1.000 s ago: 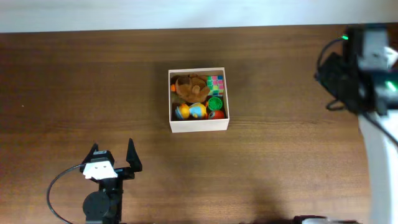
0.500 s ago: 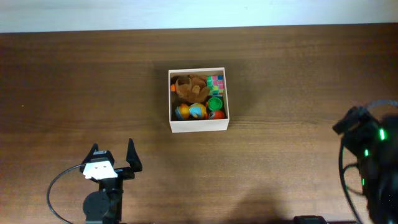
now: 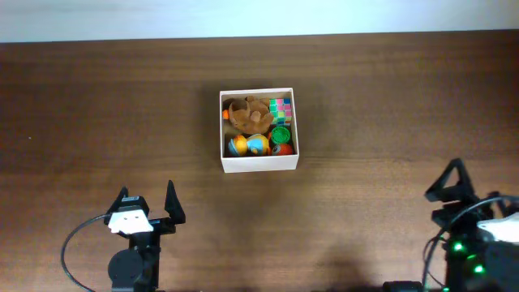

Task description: Pack container

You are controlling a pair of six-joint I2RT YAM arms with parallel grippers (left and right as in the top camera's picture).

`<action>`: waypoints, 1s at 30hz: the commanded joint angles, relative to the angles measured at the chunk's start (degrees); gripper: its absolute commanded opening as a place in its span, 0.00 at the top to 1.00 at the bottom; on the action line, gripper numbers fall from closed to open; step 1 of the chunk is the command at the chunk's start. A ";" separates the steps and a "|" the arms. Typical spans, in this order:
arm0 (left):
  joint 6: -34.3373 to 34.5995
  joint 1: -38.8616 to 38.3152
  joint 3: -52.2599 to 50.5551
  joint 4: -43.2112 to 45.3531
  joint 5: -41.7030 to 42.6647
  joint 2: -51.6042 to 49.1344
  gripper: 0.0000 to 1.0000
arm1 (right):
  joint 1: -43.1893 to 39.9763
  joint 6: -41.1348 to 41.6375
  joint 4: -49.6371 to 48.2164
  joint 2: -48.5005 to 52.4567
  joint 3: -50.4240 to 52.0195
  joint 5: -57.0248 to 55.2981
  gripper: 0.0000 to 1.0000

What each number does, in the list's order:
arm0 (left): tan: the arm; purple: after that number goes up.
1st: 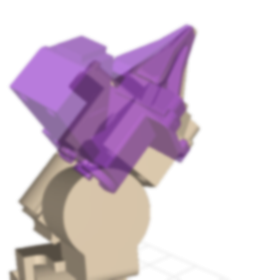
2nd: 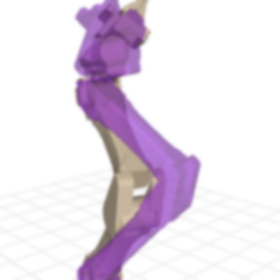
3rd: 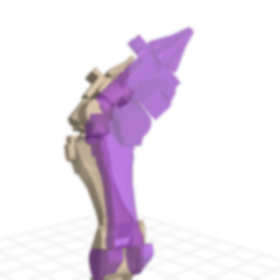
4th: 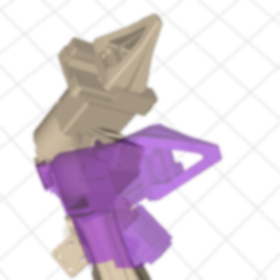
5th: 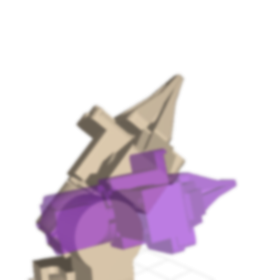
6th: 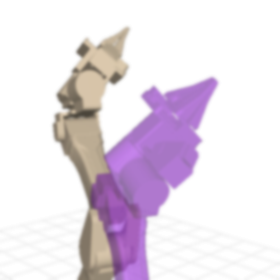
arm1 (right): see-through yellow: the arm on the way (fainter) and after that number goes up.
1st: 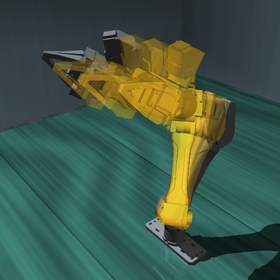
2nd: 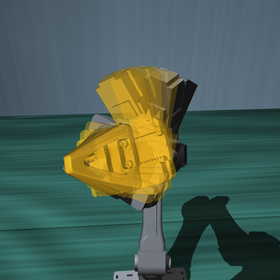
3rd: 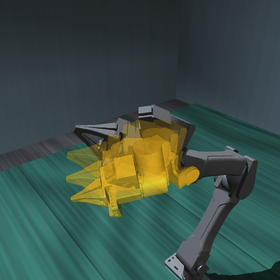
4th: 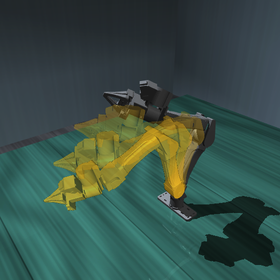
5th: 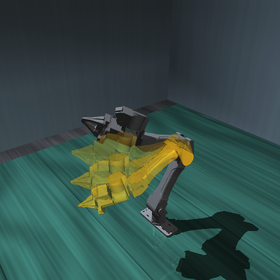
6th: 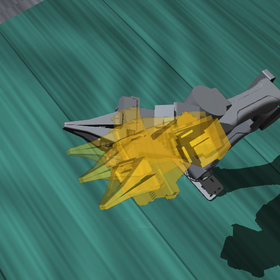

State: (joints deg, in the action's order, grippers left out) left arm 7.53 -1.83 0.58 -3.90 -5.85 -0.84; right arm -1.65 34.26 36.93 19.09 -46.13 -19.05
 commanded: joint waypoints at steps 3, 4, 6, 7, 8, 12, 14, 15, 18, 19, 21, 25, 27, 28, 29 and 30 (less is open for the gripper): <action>-0.92 0.28 -0.07 -0.26 -0.20 0.55 0.01 | 2.69 -0.37 -7.80 -6.19 10.84 3.63 0.01; -0.92 0.28 -0.07 -0.26 -0.20 0.55 0.01 | 3.21 -0.37 -9.03 -6.82 12.48 3.67 0.01; -0.92 0.28 -0.07 -0.26 -0.20 0.55 0.01 | 3.98 -0.37 -11.02 -7.82 15.52 3.69 0.01; -0.92 0.28 -0.07 -0.26 -0.22 0.55 0.01 | 4.24 -0.37 -12.07 -8.28 16.98 3.69 0.01; -0.92 0.28 -0.07 -0.26 -0.20 0.55 0.01 | 4.39 -0.37 -13.29 -8.74 18.64 3.69 0.01; -0.92 0.28 -0.07 -0.26 -0.20 0.55 0.01 | 4.70 -1.05 -19.10 -10.32 24.44 3.65 0.01; -0.92 0.28 -0.07 -0.26 -0.20 0.55 0.01 | 4.70 -1.53 -22.43 -11.21 27.19 3.61 0.01; -0.92 0.28 -0.07 -0.26 -0.20 0.55 0.01 | 4.70 -2.34 -24.13 -11.78 28.52 3.67 0.01; -0.92 0.28 -0.07 -0.26 -0.20 0.55 0.01 | 4.70 -2.54 -29.53 -14.14 33.14 3.61 0.01; -0.92 0.28 -0.07 -0.26 -0.20 0.55 0.01 | 4.70 -2.56 -30.69 -14.82 34.23 3.58 0.01; -0.92 0.28 -0.07 -0.26 -0.20 0.55 0.01 | 4.70 -3.10 -32.79 -16.31 36.46 3.65 0.01; -0.92 0.28 -0.07 -0.26 -0.20 0.55 0.01 | 4.70 -9.77 -34.93 -18.56 39.19 5.20 0.01; -0.92 0.28 -0.07 -0.26 -0.20 0.55 0.01 | 4.70 -16.72 -35.01 -18.91 39.45 7.54 0.01; -0.92 0.28 -0.07 -0.26 -0.20 0.55 0.01 | 4.70 -20.24 -35.04 -18.91 39.45 8.90 0.01; -0.92 0.28 -0.07 -0.26 -0.20 0.55 0.01 | 4.70 -23.78 -35.04 -18.91 39.45 10.34 0.02; -0.92 0.28 -0.07 -0.26 -0.20 0.55 0.01 | 4.70 -27.15 -35.04 -18.91 39.45 11.72 0.01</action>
State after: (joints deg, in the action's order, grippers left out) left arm 7.53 -1.83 0.58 -3.88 -5.85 -0.84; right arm 2.63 19.29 2.26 0.89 -7.16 -12.08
